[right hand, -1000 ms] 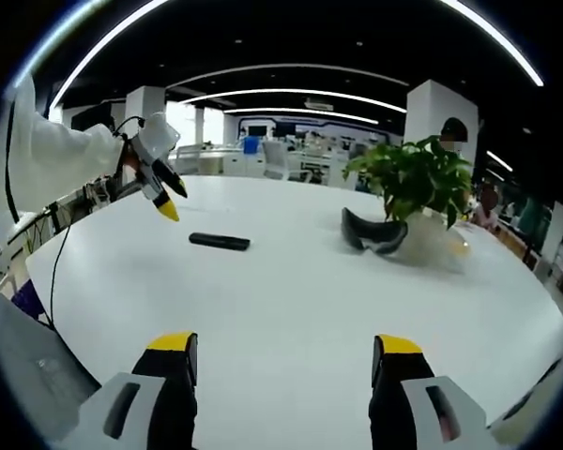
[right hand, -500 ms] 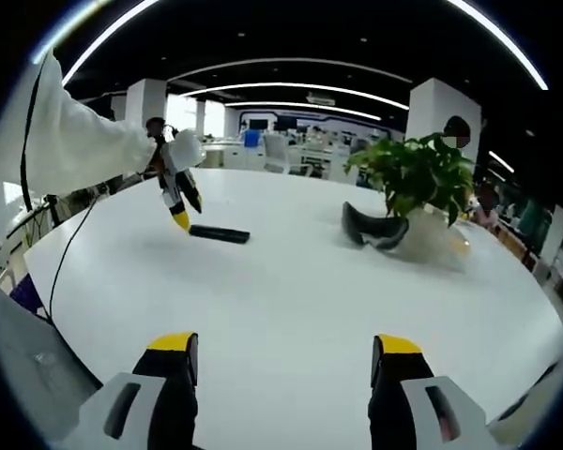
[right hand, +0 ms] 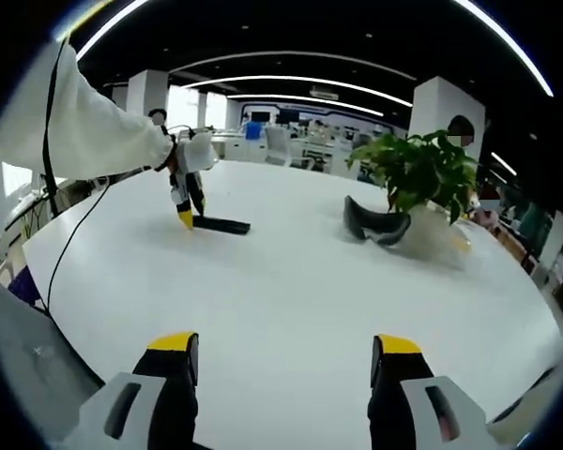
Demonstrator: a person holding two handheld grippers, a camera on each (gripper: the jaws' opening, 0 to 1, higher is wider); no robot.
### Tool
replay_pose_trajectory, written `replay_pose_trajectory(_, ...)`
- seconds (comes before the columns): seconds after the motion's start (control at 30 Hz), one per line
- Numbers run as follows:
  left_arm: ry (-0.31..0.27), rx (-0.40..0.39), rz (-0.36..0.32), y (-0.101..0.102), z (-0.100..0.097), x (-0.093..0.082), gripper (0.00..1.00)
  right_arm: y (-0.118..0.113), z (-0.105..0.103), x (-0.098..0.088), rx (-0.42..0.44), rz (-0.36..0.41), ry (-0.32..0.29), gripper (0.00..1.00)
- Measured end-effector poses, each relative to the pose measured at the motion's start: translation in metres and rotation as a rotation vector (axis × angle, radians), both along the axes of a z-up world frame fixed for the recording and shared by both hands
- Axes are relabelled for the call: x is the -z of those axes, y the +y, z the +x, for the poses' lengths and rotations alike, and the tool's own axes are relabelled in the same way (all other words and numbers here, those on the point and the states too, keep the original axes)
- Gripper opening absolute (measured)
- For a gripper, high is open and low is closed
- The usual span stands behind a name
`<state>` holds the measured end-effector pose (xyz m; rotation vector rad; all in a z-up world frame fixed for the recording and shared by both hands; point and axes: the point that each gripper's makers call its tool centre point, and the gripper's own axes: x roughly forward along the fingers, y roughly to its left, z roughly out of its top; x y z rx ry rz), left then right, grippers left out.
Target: Press the specified remote control buttons in sequence, fully releasing each button before pressing the next.
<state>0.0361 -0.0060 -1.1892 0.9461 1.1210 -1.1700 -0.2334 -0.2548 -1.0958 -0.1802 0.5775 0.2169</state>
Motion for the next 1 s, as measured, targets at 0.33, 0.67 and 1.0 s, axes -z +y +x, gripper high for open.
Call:
replay_pose_trajectory(0.33, -0.011, -0.015, -0.068, 0.003, -0.003, -0.001, 0.38, 0.002, -0.001, 0.0, -0.013, -0.006, 0.0, 0.74)
replay_pose_trajectory(0.67, -0.013, -0.007, -0.037, 0.0, -0.012, 0.0, 0.26, 0.002, -0.001, -0.001, -0.014, -0.006, -0.007, 0.73)
replay_pose_trajectory(1.0, -0.035, -0.036, -0.019, 0.0, -0.019, 0.003, 0.22, 0.005, 0.0, -0.005, -0.022, 0.009, -0.025, 0.74)
